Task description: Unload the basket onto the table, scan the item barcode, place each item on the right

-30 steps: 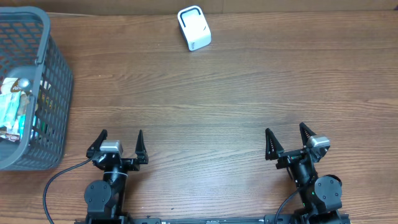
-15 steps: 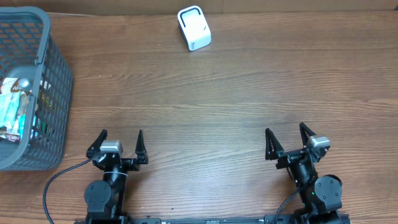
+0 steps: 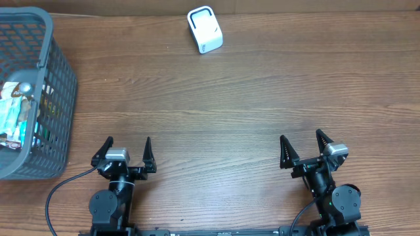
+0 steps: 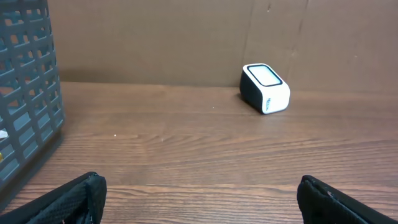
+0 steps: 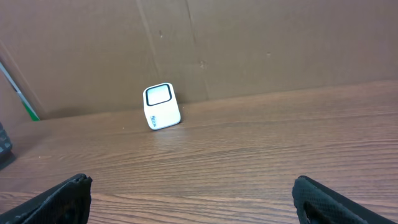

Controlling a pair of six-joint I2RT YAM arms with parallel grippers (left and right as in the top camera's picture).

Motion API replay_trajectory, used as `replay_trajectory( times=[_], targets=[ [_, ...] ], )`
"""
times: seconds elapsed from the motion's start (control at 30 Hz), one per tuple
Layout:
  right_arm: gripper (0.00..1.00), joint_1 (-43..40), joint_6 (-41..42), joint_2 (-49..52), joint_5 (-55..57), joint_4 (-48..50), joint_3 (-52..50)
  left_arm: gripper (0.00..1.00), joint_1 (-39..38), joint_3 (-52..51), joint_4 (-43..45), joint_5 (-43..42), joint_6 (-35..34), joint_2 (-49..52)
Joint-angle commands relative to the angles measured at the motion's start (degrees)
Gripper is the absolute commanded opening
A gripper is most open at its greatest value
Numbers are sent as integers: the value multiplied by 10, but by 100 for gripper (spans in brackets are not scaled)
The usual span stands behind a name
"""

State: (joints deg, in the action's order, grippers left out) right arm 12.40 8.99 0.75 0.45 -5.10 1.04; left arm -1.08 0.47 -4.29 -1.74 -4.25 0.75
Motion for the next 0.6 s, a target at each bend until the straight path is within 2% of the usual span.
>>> replay_trajectory(
  times=[0.0,0.37,0.47,0.57],
  targets=[
    [100,-1,2,-1,5,3,-6,100,-1,-2,0,-8,9,-5],
    [100,-1,2,-1,5,3,-6,99,-1,-2,0,-7,9,-5],
    [100,-1,2,-1,5,3,-6,100,-1,-2,26,1,8,-5],
    [100,-1,2,-1,5,3,-6,100,-1,-1,78,-34,8,-5]
  ],
)
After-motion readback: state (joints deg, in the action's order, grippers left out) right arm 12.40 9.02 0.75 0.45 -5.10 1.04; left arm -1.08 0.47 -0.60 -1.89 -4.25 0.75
